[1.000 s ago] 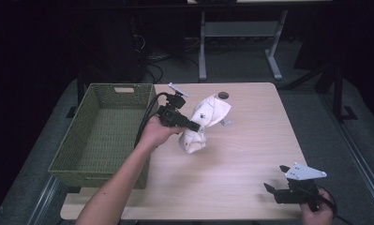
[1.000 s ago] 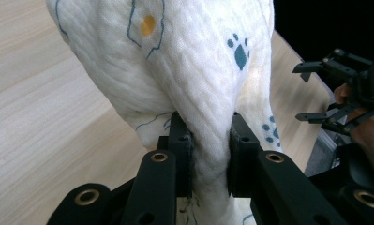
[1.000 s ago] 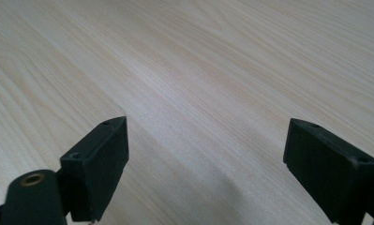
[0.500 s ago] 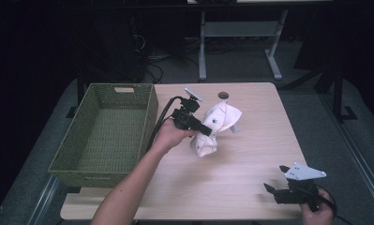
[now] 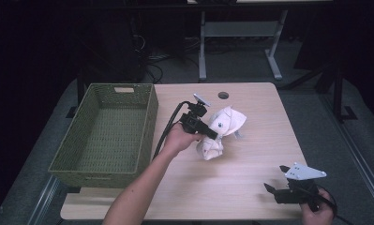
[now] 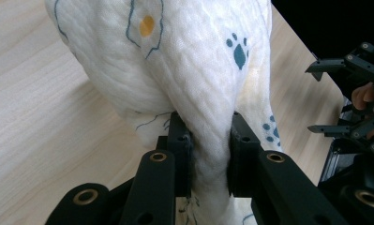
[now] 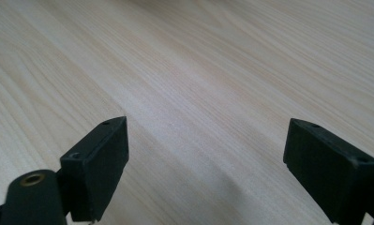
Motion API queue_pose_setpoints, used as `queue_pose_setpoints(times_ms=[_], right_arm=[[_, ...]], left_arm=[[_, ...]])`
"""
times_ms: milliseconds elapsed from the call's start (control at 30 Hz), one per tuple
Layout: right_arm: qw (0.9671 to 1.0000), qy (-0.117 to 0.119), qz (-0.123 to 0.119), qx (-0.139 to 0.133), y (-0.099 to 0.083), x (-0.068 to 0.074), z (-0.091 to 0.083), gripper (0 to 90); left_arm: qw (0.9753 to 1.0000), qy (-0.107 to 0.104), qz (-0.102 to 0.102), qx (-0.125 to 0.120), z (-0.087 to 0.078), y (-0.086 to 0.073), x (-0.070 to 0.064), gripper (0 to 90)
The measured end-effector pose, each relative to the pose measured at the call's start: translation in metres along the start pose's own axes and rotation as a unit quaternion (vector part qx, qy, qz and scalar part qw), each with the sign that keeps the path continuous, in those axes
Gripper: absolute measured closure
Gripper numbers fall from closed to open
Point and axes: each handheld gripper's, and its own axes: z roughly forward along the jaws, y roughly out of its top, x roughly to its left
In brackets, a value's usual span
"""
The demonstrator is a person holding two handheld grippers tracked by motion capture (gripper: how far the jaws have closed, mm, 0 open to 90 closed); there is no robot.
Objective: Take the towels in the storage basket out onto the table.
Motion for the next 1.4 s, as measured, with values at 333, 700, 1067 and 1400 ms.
queue_pose_setpoints(times_ms=[333, 700, 1067, 1400], right_arm=[[1.0000, 0.001, 0.000, -0.001, -0.001, -0.001, 0.000, 14.0], [1.0000, 0.003, 0.001, -0.001, -0.001, -0.002, 0.001, 14.0], [1.0000, 0.003, 0.000, -0.002, -0.001, -0.002, 0.001, 14.0], [1.0000, 0.005, 0.003, 0.001, -0.001, -0.002, 0.001, 14.0]], left_arm=[[0.9999, 0.002, -0.013, 0.007, 0.025, -0.002, 0.002, 75.0], [0.9991, 0.005, -0.041, -0.007, 0.039, -0.009, 0.014, 75.0], [0.9977, 0.016, -0.061, -0.023, 0.044, -0.015, 0.020, 73.1], [0.9975, 0.028, -0.060, -0.026, 0.048, -0.017, 0.019, 70.0]])
